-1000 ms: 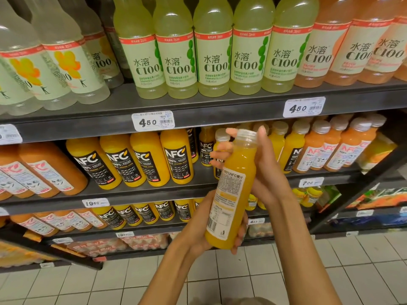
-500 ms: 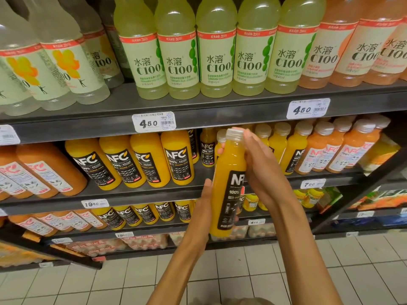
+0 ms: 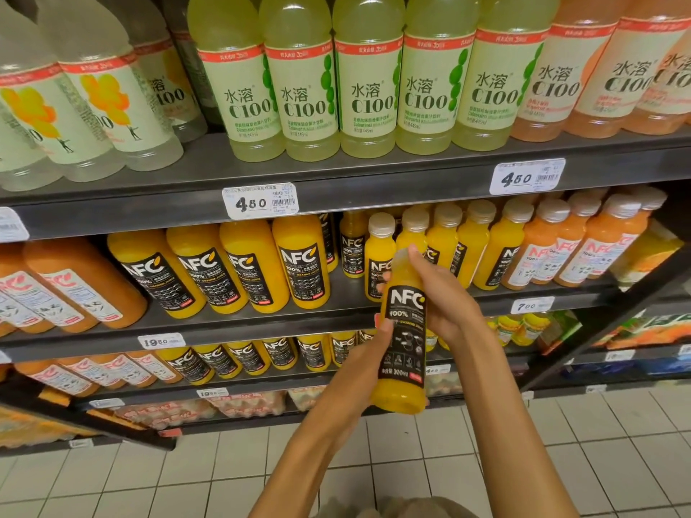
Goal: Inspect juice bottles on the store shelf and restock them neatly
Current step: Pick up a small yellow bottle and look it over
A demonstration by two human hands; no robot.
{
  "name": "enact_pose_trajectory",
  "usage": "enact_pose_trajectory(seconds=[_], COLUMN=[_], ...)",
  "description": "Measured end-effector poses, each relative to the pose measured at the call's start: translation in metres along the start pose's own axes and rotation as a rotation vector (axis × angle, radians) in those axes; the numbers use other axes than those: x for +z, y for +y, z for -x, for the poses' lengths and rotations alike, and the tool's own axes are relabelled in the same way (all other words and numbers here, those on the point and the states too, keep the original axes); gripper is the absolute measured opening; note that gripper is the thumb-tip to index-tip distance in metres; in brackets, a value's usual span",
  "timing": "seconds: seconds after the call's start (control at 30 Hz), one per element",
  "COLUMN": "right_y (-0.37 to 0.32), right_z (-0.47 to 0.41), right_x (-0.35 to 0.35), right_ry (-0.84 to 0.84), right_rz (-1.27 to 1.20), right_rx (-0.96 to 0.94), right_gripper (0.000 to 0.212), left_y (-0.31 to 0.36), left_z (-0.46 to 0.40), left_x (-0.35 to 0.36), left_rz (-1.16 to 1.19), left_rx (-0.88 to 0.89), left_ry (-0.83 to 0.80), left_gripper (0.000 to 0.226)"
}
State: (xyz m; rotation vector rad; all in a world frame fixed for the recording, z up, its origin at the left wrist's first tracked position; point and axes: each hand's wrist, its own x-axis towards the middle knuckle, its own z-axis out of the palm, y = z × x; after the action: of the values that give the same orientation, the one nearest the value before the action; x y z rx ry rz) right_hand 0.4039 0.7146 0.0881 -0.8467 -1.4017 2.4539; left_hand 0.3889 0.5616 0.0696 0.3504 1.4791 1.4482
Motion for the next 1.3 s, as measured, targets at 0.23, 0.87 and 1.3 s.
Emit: enact_pose_trajectory(seconds=[0.23,0.87,1.3], right_y=[0.019,0.000,0.012], right_z=[-0.007,0.011,-0.036], right_x=[-0.005,0.003,0.024], right_ry=[0.003,-0.341,-0.242], right_rz=[-0.114,0.366,0.640], right_rx=[0.122,-0.470,-0.471], right_gripper=[0.039,0.046,0.039], left_y=[-0.012,-0.029,-0.052], left_z=[-0.004,-0.054,-0.117], left_x=[-0.005,-0.048,-0.071], left_rz=[0.154,-0.325,-0.234], left_rx=[-0.033,0.295,0.341], left_ry=[-0.096,0.115,0.417], left_gripper=[0.060,0.050,0.049])
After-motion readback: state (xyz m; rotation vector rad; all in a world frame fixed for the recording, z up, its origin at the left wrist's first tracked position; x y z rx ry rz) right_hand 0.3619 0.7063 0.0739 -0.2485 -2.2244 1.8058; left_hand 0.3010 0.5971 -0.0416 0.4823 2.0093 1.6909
